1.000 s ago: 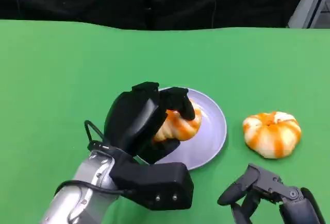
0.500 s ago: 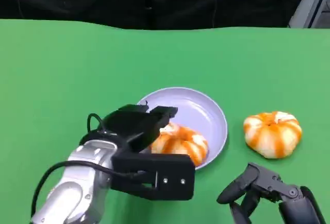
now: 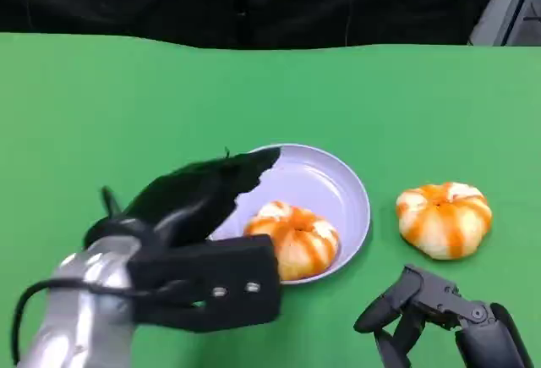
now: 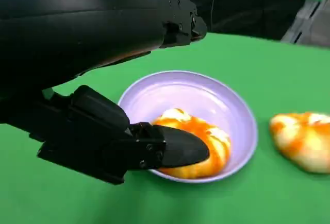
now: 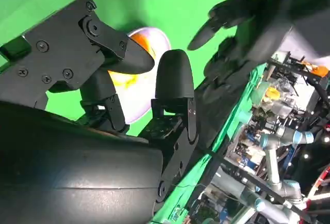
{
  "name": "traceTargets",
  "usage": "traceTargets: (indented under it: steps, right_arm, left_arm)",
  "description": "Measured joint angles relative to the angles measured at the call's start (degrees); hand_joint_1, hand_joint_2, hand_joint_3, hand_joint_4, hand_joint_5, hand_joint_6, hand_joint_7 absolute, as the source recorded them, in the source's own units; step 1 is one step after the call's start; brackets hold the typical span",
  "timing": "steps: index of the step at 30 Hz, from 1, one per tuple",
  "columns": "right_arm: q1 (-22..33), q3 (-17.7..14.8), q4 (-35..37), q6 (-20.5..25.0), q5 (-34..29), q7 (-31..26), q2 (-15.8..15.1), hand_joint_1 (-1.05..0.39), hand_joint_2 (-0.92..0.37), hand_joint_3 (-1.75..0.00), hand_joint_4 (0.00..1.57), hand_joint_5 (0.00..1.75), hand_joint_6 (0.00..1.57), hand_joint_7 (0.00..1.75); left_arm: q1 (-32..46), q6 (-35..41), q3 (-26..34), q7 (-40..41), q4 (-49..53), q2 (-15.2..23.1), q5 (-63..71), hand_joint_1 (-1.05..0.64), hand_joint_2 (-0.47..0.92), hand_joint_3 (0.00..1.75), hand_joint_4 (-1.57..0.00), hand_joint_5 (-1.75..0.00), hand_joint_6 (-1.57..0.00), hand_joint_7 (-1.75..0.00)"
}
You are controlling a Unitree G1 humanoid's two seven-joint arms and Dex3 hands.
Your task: Grasp the bread from the table and place it into the plate.
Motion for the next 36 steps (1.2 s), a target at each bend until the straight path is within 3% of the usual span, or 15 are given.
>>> traceTargets:
  steps: [3, 5, 10, 11, 12, 14, 17, 20, 27, 36]
  right_arm:
    - [-0.2, 0.0, 0.0, 0.0, 0.0, 0.0, 0.0, -0.17, -0.46, -1.13, 0.8, 1.64, 0.73, 1.22]
    - [-0.3, 0.1, 0.1, 0.0, 0.1, 0.1, 0.0, -0.16, -0.46, -1.12, 0.81, 1.66, 0.73, 1.22]
    - [-0.2, 0.0, 0.1, 0.0, 0.1, 0.2, 0.0, -0.16, -0.44, -1.14, 0.79, 1.62, 0.73, 1.22]
    - [-0.2, 0.1, 0.1, 0.1, 0.1, 0.2, 0.0, -0.16, -0.45, -1.14, 0.79, 1.61, 0.73, 1.22]
    - [-0.2, 0.1, 0.1, 0.1, 0.1, 0.2, 0.0, -0.16, -0.45, -1.14, 0.79, 1.61, 0.72, 1.22]
    - [-0.3, 0.3, 0.1, 0.1, 0.1, 0.2, 0.1, -0.15, -0.44, -1.15, 0.79, 1.62, 0.73, 1.23]
    - [-0.4, 0.8, 0.1, 0.2, 0.0, 0.2, 0.3, -0.14, -0.42, -1.2, 0.79, 1.61, 0.72, 1.24]
    - [-0.4, 0.8, 0.1, 0.4, 0.0, 0.2, 0.3, -0.14, -0.41, -1.21, 0.79, 1.61, 0.72, 1.24]
    - [-1.0, -0.3, 0.2, 0.6, 0.1, 0.3, 0.0, -0.16, -0.43, -1.18, 0.8, 1.6, 0.73, 1.23]
    - [-1.1, -0.6, 0.2, 0.6, 0.3, 0.5, -0.4, -0.16, -0.42, -1.19, 0.8, 1.6, 0.73, 1.23]
  left_arm:
    - [3.6, 0.5, 3.2, 1.0, -3.3, -0.7, -4.5, -0.43, 0.92, 0.26, -0.53, -0.3, -0.47, -0.15]
    - [6.9, -1.7, 5.7, 3.8, -4.2, -2.1, -8.4, -0.3, 0.92, 0.24, -0.71, -0.46, -0.67, -0.2]
    - [16.4, -18.4, 11.5, 13.5, -1.0, -6.7, -21.0, -0.22, 0.92, 0.31, -0.77, -0.82, -0.9, -0.25]
    - [17.5, -20.9, 12.6, 14.7, 0.2, -7.3, -23.1, -0.16, 0.88, 0.43, -0.74, -0.97, -0.92, -0.34]
    - [18.4, -22.6, 13.6, 15.3, 1.1, -8.0, -25.6, -0.14, 0.82, 0.54, -0.73, -1.03, -0.9, -0.43]
    - [19.7, -24.4, 15.0, 15.7, 2.1, -9.3, -30.3, -0.07, 0.67, 0.92, -0.73, -1.22, -0.81, -0.8]
    - [21.4, -27.7, 16.7, 15.1, 2.3, -9.2, -35.7, -0.04, 0.61, 1.07, -0.78, -1.39, -0.77, -1.11]
    - [24.7, -28.7, 18.3, 14.6, 2.2, -8.6, -38.5, -0.03, 0.6, 1.1, -0.8, -1.46, -0.77, -1.2]
    - [32.8, -27.0, 20.2, 13.6, -0.3, -8.0, -43.9, 0.05, 0.45, 1.37, -0.88, -1.67, -0.79, -1.46]
    - [31.4, -25.0, 19.9, 13.5, -0.7, -8.0, -47.1, 0.05, 0.46, 1.35, -0.86, -1.75, -0.78, -1.54]
